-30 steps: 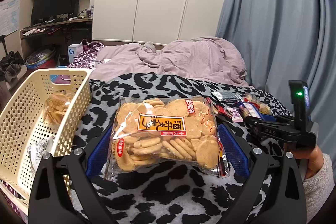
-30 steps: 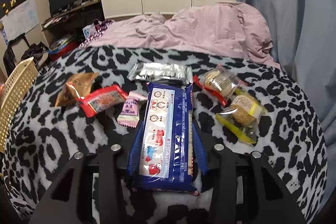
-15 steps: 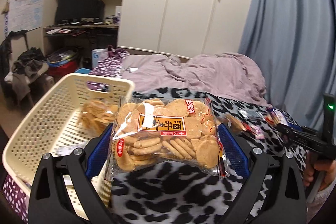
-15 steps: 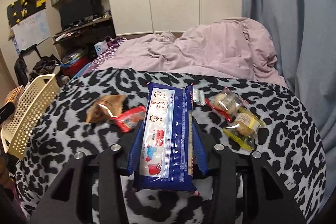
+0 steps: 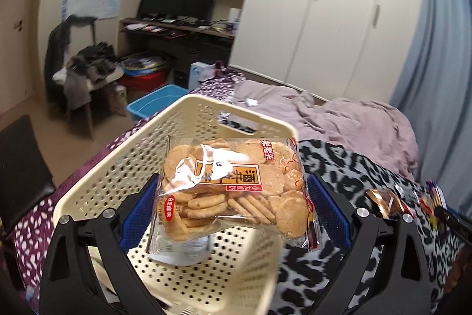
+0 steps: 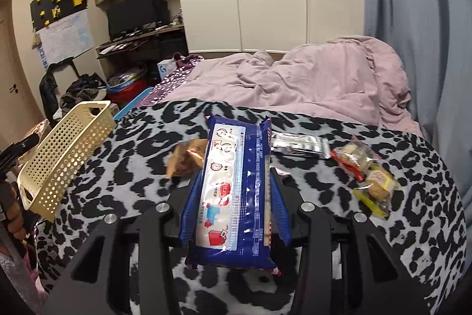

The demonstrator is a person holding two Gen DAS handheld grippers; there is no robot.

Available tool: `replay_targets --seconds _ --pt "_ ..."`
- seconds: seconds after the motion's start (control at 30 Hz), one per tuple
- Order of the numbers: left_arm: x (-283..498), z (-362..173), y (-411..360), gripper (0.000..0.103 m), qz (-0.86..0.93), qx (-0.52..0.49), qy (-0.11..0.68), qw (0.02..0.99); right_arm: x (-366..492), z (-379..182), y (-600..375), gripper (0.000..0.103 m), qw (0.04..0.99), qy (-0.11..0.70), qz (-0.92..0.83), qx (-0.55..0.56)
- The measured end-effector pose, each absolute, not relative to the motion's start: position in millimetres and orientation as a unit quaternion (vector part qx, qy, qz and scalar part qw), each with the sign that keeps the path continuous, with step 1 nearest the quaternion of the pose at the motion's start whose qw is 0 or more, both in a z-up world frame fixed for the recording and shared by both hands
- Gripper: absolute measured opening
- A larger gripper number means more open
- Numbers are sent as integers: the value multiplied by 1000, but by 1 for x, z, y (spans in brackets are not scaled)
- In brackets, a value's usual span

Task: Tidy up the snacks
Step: 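Carry the rice-cracker bag into the basket and open the left gripper while the right gripper lifts the blue pack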

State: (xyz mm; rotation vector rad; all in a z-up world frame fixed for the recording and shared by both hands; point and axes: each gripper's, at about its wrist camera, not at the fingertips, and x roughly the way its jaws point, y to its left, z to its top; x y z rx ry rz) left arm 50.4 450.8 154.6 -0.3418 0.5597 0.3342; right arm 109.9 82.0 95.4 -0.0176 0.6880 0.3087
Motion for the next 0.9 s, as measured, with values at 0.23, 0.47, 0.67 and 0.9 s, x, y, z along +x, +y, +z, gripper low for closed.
replay_targets --seconds 0.23,0.47,0.67,0.9 --pt "36 154 478 100 185 -199 260 926 109 94 97 44 926 339 168 -14" --pt "28 153 481 100 186 -200 258 927 106 94 117 44 921 339 191 -17" --pt "24 154 479 100 206 -186 252 927 103 98 145 44 913 339 228 -17" --pt "8 155 484 100 230 -178 239 926 96 104 205 44 891 335 305 -30"
